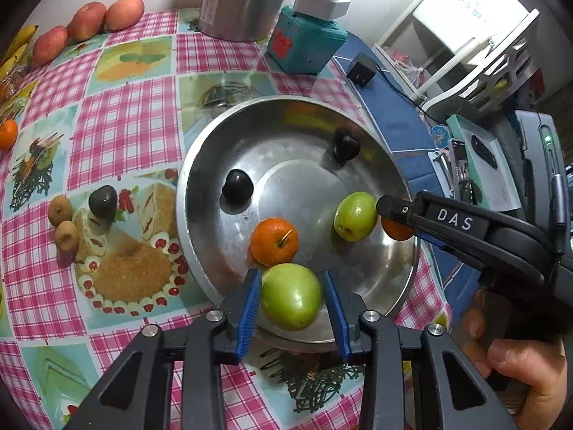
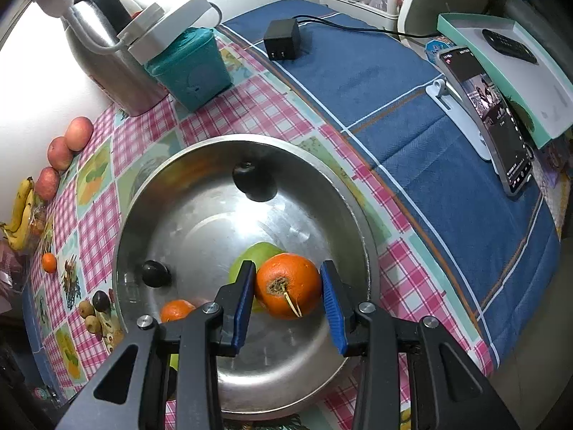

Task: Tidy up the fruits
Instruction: 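Open the right tool to drop the orange while the left tool releases the lime, then move both open tools back toward the fruit cluster, then grasp a black plum with the right tool while the left tool grasps a brown kiwi, then carry the black plum and the brown kiwi over the steel basin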

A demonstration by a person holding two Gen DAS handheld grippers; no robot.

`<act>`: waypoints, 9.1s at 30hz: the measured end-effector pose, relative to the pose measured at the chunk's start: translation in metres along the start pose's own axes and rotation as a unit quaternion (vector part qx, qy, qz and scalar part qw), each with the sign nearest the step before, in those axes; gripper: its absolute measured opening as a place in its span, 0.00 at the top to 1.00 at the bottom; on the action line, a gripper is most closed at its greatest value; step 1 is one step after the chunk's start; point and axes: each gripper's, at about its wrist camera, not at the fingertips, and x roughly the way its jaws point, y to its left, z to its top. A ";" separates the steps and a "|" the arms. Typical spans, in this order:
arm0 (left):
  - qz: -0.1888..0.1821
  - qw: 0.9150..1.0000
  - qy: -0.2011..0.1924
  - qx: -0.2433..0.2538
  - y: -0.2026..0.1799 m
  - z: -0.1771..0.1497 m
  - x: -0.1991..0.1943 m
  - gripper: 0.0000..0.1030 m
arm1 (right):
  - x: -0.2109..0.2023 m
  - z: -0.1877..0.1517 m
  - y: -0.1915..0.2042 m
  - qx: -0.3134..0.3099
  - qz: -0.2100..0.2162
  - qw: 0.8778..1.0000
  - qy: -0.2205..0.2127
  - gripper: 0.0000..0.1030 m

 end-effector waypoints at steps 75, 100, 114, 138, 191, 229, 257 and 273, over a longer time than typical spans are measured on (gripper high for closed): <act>0.299 0.942 -0.119 -0.095 0.156 0.008 -0.096 0.00 | -0.030 -0.066 0.144 -0.217 0.027 0.974 -0.065 0.11; 0.275 0.948 -0.145 -0.063 0.153 0.031 -0.078 0.00 | -0.005 -0.060 0.163 -0.241 0.056 0.965 -0.083 0.11; 0.279 0.940 -0.171 -0.093 0.176 0.040 -0.086 0.00 | 0.003 -0.059 0.176 -0.243 0.080 0.964 -0.079 0.11; 0.254 0.945 -0.165 -0.122 0.198 0.050 -0.088 0.00 | 0.005 -0.051 0.214 -0.256 0.138 0.952 -0.094 0.11; 0.068 0.978 -0.026 -0.195 0.194 0.037 -0.015 0.73 | 0.056 -0.076 0.226 -0.296 0.103 0.949 -0.007 0.70; 0.067 0.977 -0.106 -0.170 0.151 0.050 -0.075 0.73 | 0.002 -0.048 0.196 -0.234 0.129 0.962 -0.057 0.75; 0.077 0.996 -0.032 -0.024 0.038 0.042 -0.001 0.73 | -0.022 0.009 0.069 -0.051 0.007 0.995 -0.086 0.75; 0.101 0.995 0.011 -0.008 0.029 0.034 0.035 0.73 | 0.016 0.007 0.067 -0.058 -0.002 0.998 -0.021 0.75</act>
